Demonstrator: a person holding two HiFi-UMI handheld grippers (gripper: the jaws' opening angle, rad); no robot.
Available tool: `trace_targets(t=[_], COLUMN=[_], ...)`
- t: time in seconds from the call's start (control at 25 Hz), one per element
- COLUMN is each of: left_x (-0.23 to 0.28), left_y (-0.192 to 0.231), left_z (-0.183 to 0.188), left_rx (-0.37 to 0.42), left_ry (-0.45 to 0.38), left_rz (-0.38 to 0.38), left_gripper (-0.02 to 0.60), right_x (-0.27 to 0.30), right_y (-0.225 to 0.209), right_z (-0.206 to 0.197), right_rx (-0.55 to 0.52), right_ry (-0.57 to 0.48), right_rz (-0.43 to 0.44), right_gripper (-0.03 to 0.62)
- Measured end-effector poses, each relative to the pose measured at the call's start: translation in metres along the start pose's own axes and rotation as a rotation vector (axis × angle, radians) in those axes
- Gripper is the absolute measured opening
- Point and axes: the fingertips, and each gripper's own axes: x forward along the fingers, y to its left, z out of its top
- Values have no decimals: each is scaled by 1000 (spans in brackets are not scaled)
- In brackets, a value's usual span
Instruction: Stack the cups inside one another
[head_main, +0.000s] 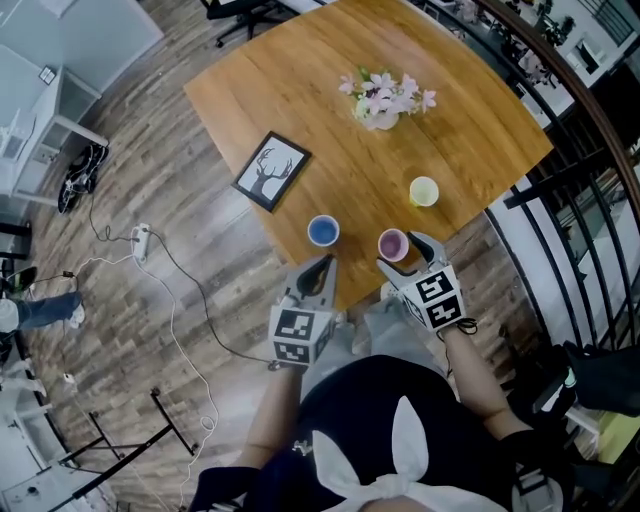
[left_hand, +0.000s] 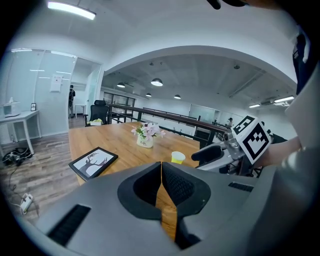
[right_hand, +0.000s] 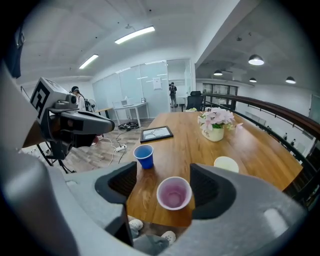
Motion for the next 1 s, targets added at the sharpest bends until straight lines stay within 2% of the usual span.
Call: trace_targets(t=[0.36, 1.0], left_x=[4, 10], left_y=[4, 4], left_z=[-20, -36], left_rx=[-38, -47], left_ry=[57, 103], left_rz=[13, 9], left_gripper=[20, 20], right_x=[32, 56], right_y=[-13, -22], right_z=[-47, -72], right_rx=[-6, 20], right_ry=[125, 208], right_rz=[2, -16], right_gripper=[354, 354])
